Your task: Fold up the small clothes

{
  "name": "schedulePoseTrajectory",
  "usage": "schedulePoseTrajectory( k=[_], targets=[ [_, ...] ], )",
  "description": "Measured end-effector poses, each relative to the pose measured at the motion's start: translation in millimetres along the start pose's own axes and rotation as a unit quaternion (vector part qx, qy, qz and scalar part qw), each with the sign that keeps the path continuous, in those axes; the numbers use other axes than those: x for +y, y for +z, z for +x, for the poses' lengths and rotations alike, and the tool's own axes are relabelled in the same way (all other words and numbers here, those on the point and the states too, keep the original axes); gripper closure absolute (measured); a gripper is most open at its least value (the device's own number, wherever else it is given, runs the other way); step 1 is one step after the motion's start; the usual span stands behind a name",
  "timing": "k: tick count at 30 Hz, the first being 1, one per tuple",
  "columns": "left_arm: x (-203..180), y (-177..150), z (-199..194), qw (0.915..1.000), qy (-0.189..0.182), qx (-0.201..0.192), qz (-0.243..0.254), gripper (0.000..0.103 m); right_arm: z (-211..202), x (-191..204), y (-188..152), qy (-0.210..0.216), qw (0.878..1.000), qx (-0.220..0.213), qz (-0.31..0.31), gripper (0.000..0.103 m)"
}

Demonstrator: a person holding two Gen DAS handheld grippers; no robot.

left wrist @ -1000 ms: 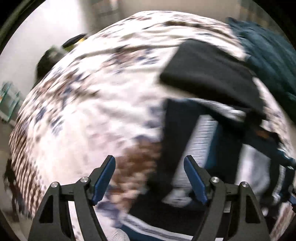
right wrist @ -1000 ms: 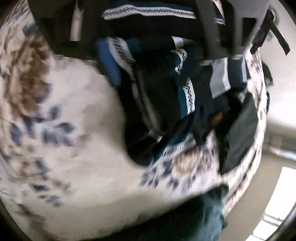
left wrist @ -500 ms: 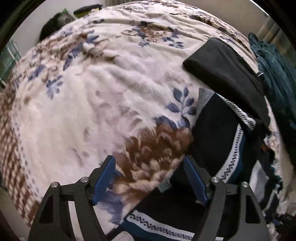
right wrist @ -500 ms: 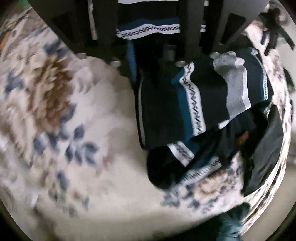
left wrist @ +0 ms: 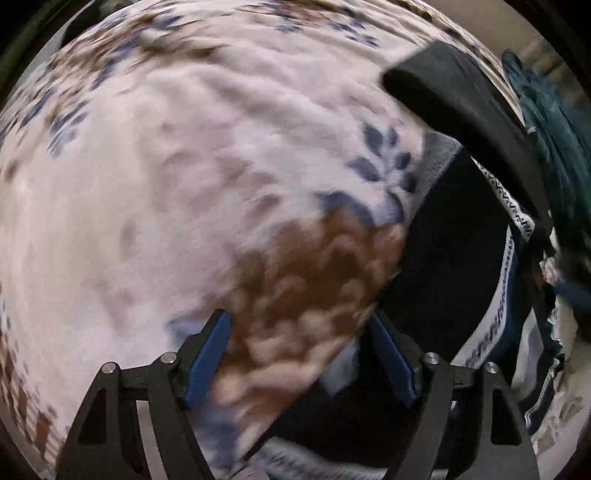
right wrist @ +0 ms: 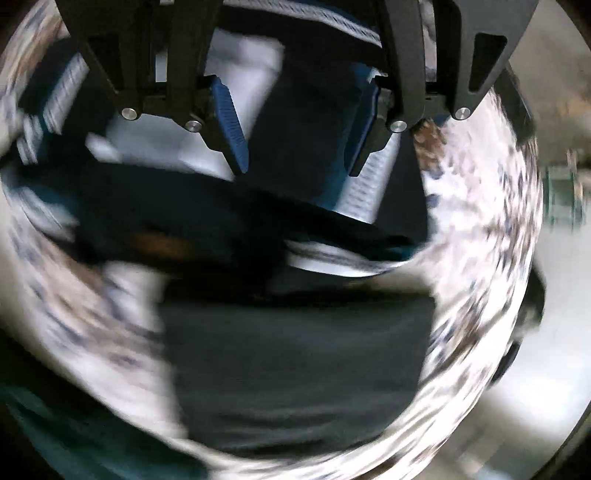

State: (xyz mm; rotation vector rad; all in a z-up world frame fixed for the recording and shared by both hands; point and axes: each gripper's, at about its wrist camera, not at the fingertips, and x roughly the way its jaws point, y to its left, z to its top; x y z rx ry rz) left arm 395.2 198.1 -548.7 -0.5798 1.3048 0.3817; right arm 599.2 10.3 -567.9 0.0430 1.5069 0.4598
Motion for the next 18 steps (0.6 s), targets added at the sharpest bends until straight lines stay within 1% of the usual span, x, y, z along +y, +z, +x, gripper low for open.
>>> schedulePoseTrajectory(
  k=[1,3,4,6,7,8,9,10,11,12,13,14,15,16,18],
  targets=[
    [7.9,-3.4,-3.3,0.9999,-0.003,0.004,-0.01,0.028,16.9,19.6,11.9,-0.001,0.999,0.018,-0.037,0.047],
    [20.6,-7.2,-9.2,0.9992,-0.012,0.009,-0.036,0.028,39.2,42.3,23.3,-0.008,0.996,0.041,-0.08,0.047],
    [25.5,-7.7,-12.5,0.9983,-0.021,0.009,-0.053,0.028,49.5,47.7,27.8,-0.016,0.994,0.049,-0.091,0.047],
    [28.5,-6.0,-17.3,0.9968,-0.03,0.007,-0.074,0.028,64.1,54.8,32.5,-0.009,0.993,0.067,-0.099,0.047],
    [26.5,-3.6,-18.8,0.9961,-0.041,0.004,-0.078,0.028,69.1,56.0,35.5,-0.007,0.993,0.073,-0.095,0.048],
    [24.8,-0.7,-19.0,0.9952,-0.06,0.001,-0.078,0.028,69.5,55.7,37.7,-0.001,0.993,0.073,-0.09,0.051],
    [18.4,3.1,-16.1,0.9942,-0.077,0.005,-0.075,0.028,68.7,55.5,39.0,0.007,0.994,0.064,-0.086,0.072],
    [13.6,5.4,-13.2,0.9932,-0.09,0.009,-0.072,0.028,66.0,55.8,40.0,0.014,0.995,0.056,-0.083,0.084],
    [8.3,8.3,-8.9,0.992,-0.106,0.012,-0.067,0.029,65.3,57.6,39.4,0.014,0.995,0.049,-0.083,0.085],
    [3.2,10.9,-5.2,0.9918,-0.114,0.014,-0.057,0.033,60.3,58.1,38.1,0.012,0.996,0.038,-0.084,0.089],
    [-3.5,13.5,-2.7,0.9929,-0.112,0.013,-0.04,0.045,57.0,58.9,37.6,0.013,0.996,0.031,-0.084,0.091],
    [-8.6,14.0,-1.5,0.9939,-0.107,0.012,-0.024,0.077,53.5,59.3,37.0,0.014,0.996,0.024,-0.081,0.091],
    [-11.7,13.0,0.5,0.9937,-0.111,0.011,-0.009,0.088,49.7,57.7,37.2,0.018,0.997,0.02,-0.076,0.091],
    [-11.1,10.9,0.9,0.9937,-0.112,0.008,-0.004,0.089,44.5,54.8,37.9,0.021,0.997,0.016,-0.068,0.093],
    [-7.4,7.6,-1.5,0.9941,-0.109,0.001,0.0,0.098,39.7,50.8,39.8,0.017,0.998,0.01,-0.063,0.096]
  ],
)
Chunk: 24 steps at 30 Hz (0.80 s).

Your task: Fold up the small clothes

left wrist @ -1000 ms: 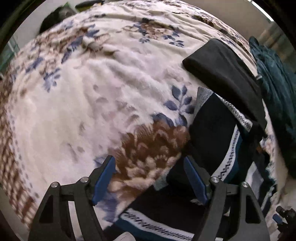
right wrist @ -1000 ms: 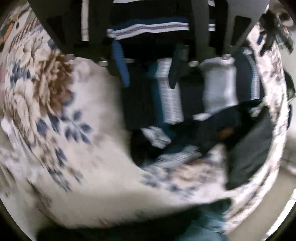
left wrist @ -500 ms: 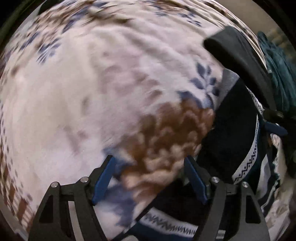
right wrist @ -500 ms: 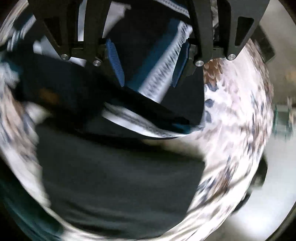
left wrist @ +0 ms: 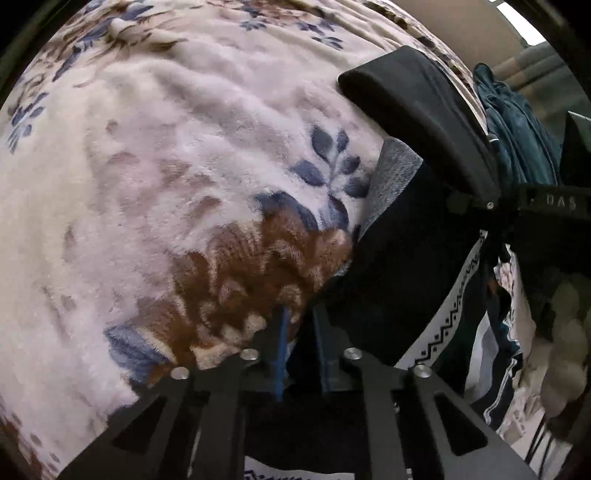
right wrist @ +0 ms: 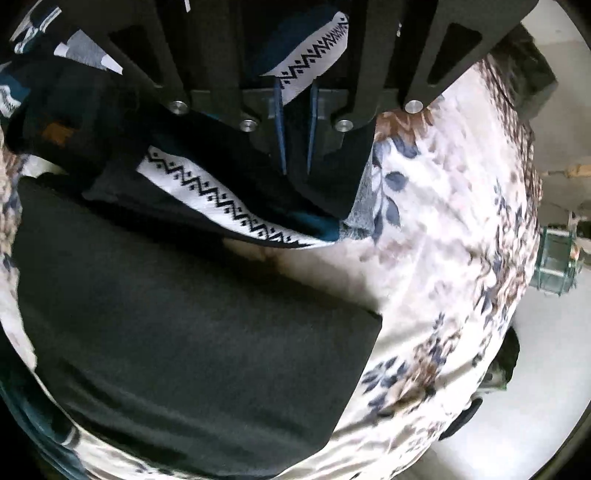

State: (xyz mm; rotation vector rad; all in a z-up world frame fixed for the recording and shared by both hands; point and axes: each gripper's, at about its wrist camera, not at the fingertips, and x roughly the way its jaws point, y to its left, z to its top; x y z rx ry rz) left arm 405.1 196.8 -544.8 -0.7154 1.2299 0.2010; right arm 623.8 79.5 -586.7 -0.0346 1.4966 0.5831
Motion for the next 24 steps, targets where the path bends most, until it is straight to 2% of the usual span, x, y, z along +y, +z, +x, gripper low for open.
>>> schedulePoseTrajectory(
  k=[3,5,7,8,10,11,12,13,14,15,17,21,23,24],
  targets=[
    [24.1,-6.7,0.8,0.9995,0.026,0.013,-0.015,0.1,-1.9,-7.1,8.1,-0.013,1.0,-0.007,0.01,0.096],
    [43.1,-11.9,-5.6,0.9988,0.007,0.021,-0.044,0.099,4.0,-11.8,11.9,0.008,1.0,0.021,0.016,0.096],
    [49.9,-12.4,-15.5,0.9979,0.007,0.025,-0.06,0.099,6.7,-14.8,13.1,0.006,0.999,0.038,0.025,0.091],
    [49.2,-11.5,-20.2,0.9978,0.009,0.024,-0.061,0.098,4.8,-15.2,11.7,0.006,0.999,0.035,0.029,0.078],
    [35.7,-5.6,-30.2,0.9989,0.0,0.009,-0.047,0.097,-14.7,-23.2,-0.1,0.025,0.999,0.002,0.047,0.029],
    [28.8,-4.1,-36.9,0.9995,0.005,-0.004,-0.03,0.09,-27.6,-29.7,-10.9,0.028,0.997,-0.02,0.062,0.022],
    [19.6,0.6,-40.4,0.9996,0.021,-0.011,-0.013,0.066,-42.5,-39.7,-25.8,0.027,0.995,-0.041,0.085,0.02],
    [5.2,7.0,-41.9,0.9994,0.028,-0.017,0.011,0.048,-55.1,-50.6,-40.9,0.025,0.992,-0.056,0.11,0.02],
    [-1.3,10.3,-44.5,0.9991,0.023,-0.023,0.028,0.015,-62.8,-59.3,-51.3,0.021,0.99,-0.064,0.127,0.02],
    [-11.2,13.4,-46.4,0.9982,0.024,-0.031,0.045,0.008,-72.5,-73.6,-68.7,0.01,0.985,-0.074,0.155,0.02],
    [-37.4,19.1,-46.2,0.9956,0.019,-0.041,0.082,0.008,-91.7,-110.3,-112.2,-0.016,0.972,-0.089,0.219,0.02],
    [-92.3,19.2,-21.3,0.9872,0.012,-0.031,0.156,0.008,-100.6,-168.1,-181.4,-0.014,0.949,-0.075,0.305,0.02],
    [-116.8,17.8,1.4,0.9792,0.041,-0.026,0.197,0.008,-97.2,-183.3,-202.5,-0.015,0.946,-0.065,0.316,0.02],
    [-123.9,18.4,14.8,0.9732,0.074,-0.027,0.216,0.008,-91.7,-191.2,-213.3,-0.018,0.947,-0.056,0.316,0.02]
  ],
)
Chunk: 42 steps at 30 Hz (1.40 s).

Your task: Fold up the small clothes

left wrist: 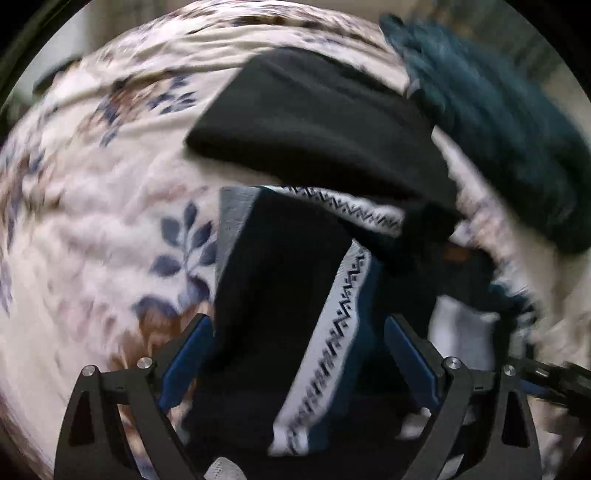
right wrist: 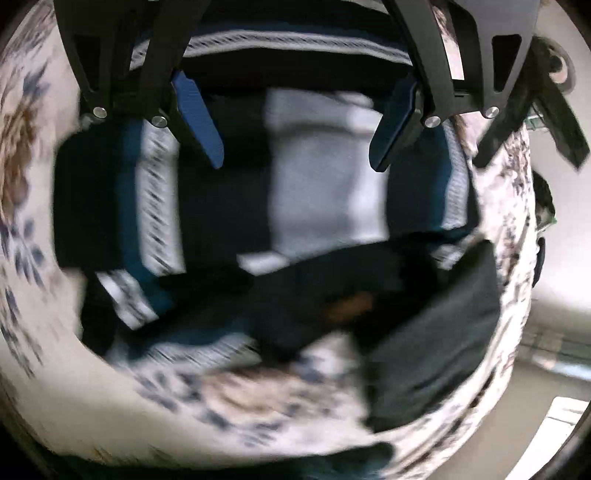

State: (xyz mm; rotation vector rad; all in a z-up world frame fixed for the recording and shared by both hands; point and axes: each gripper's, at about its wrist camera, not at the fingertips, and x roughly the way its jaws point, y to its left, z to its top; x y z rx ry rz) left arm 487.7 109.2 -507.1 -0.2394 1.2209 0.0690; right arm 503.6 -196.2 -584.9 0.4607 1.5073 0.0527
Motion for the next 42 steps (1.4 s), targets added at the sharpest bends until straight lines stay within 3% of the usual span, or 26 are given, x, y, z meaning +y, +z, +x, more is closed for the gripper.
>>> schedulePoseTrajectory(
  k=[3,6,8,12,15,17,19,22,24,26,27,28,30,35,38,42],
  targets=[
    [6.1,2.1,32.1,0.9979,0.055,0.029,0.016,0.005,11.6,-20.3,-1.5,-0.039,0.999,-0.009,-0.012,0.02],
    [31.1,5.0,43.7,0.9978,0.04,0.048,-0.021,0.001,21.8,-42.4,9.0,-0.096,0.995,-0.032,-0.011,0.021],
    [37.1,6.1,39.6,0.9977,0.038,0.047,-0.03,0.001,26.6,-52.5,15.9,-0.106,0.994,-0.031,-0.001,0.02],
    [28.9,2.0,11.1,0.9981,0.049,0.032,-0.021,0.001,3.3,-44.5,11.8,-0.088,0.995,-0.052,-0.009,0.02],
    [12.4,-11.3,-12.1,0.9996,0.021,0.02,-0.008,0.001,-10.5,-23.4,-11.5,-0.06,0.995,-0.065,-0.046,0.021],
    [-1.6,-24.0,-12.1,0.9993,0.017,0.027,0.017,0.001,-1.8,-11.7,-24.6,-0.059,0.995,-0.049,-0.065,0.038],
    [-13.2,-34.4,2.0,0.9972,0.045,0.043,0.043,0.001,19.4,-14.5,-37.0,-0.085,0.993,-0.006,-0.077,0.068],
    [-4.4,-43.0,20.1,0.9958,0.05,0.07,0.032,0.001,33.4,-32.9,-51.6,-0.093,0.994,0.013,-0.064,0.071],
    [4.2,-43.8,17.4,0.9969,0.039,0.065,0.02,0.001,27.0,-37.0,-54.2,-0.081,0.995,0.01,-0.064,0.071],
    [7.5,-43.5,8.7,0.9977,0.027,0.059,0.02,0.001,16.8,-38.8,-55.6,-0.071,0.996,0.011,-0.059,0.066],
    [9.8,-43.5,2.9,0.9981,0.021,0.055,0.018,0.001,8.0,-40.9,-56.0,-0.066,0.996,0.008,-0.056,0.048],
    [10.0,-42.4,-3.7,0.9986,0.017,0.048,0.017,0.001,0.9,-40.7,-58.4,-0.063,0.996,0.004,-0.056,0.019],
    [7.4,-45.3,-19.7,0.999,0.01,0.037,0.021,0.001,-21.7,-40.3,-68.6,-0.055,0.997,-0.017,-0.058,0.001],
    [-15.6,-64.1,-62.7,0.9984,0.011,0.033,0.046,0.001,-67.4,-44.6,-90.1,-0.055,0.997,-0.037,-0.033,0.001],
    [-44.3,-85.5,-78.7,0.9967,-0.004,0.043,0.068,0.001,-88.4,-45.6,-81.5,-0.058,0.997,-0.043,-0.022,0.001],
    [-94.2,-132.3,-92.0,0.9933,-0.013,0.067,0.093,0.001,-106.2,-84.9,-79.3,-0.037,0.999,-0.022,-0.006,0.001]
  ],
)
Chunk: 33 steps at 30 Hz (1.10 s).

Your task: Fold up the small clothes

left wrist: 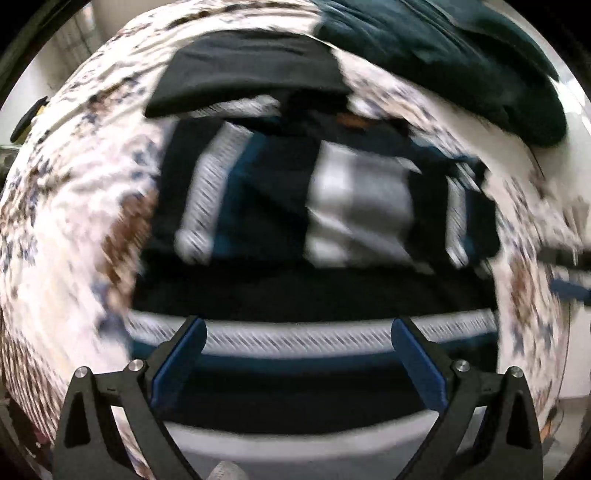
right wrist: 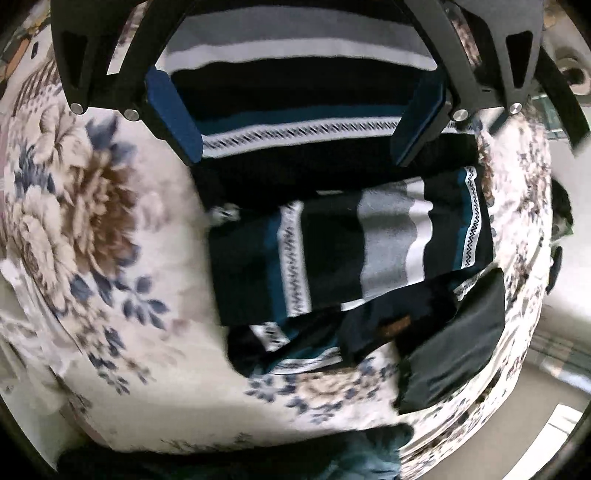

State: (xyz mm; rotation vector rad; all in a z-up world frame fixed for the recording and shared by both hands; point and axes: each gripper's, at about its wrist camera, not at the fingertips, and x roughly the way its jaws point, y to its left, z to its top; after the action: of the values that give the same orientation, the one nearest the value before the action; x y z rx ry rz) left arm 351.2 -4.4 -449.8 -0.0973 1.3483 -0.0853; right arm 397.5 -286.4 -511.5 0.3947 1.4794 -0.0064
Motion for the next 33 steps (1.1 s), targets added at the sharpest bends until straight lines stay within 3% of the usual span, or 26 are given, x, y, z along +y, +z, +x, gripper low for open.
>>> schedulePoseTrajectory(
  k=[5,13,19,25,29,30,31,32,33],
  targets=[
    [-81.1,-64.7,8.0,0.998,-0.013,0.054,-0.03,0.001,-2.4,-58.1,21.7,0.001,0.999,0.02,-0.029,0.001],
    [-221.4,-183.9,42.5,0.9889,-0.001,0.139,-0.054,0.001,20.8,-113.7,81.7,0.057,0.993,0.064,-0.081,0.001],
    [-269.1,-207.4,81.8,0.9856,0.006,0.157,-0.062,0.001,74.0,-107.2,133.8,0.118,0.983,0.096,-0.105,0.001],
    [-272.0,-206.6,103.1,0.986,0.04,0.138,-0.083,0.002,136.0,-72.7,165.1,0.176,0.966,0.145,-0.119,0.001],
    [-263.3,-202.3,100.4,0.987,0.062,0.117,-0.091,0.038,166.8,-53.9,166.5,0.157,0.968,0.155,-0.121,0.0],
    [-261.2,-201.6,98.3,0.988,0.065,0.108,-0.09,0.062,167.4,-49.4,165.6,0.162,0.968,0.148,-0.119,0.0],
    [-257.7,-200.4,94.7,0.9888,0.072,0.096,-0.088,0.075,166.3,-46.2,164.7,0.167,0.968,0.144,-0.118,0.003],
    [-253.3,-199.9,91.5,0.989,0.069,0.089,-0.096,0.095,163.0,-41.8,163.8,0.171,0.969,0.135,-0.118,0.011],
    [-247.7,-199.9,87.9,0.9886,0.064,0.083,-0.108,0.095,160.8,-39.3,163.2,0.172,0.969,0.131,-0.118,0.048]
  ],
)
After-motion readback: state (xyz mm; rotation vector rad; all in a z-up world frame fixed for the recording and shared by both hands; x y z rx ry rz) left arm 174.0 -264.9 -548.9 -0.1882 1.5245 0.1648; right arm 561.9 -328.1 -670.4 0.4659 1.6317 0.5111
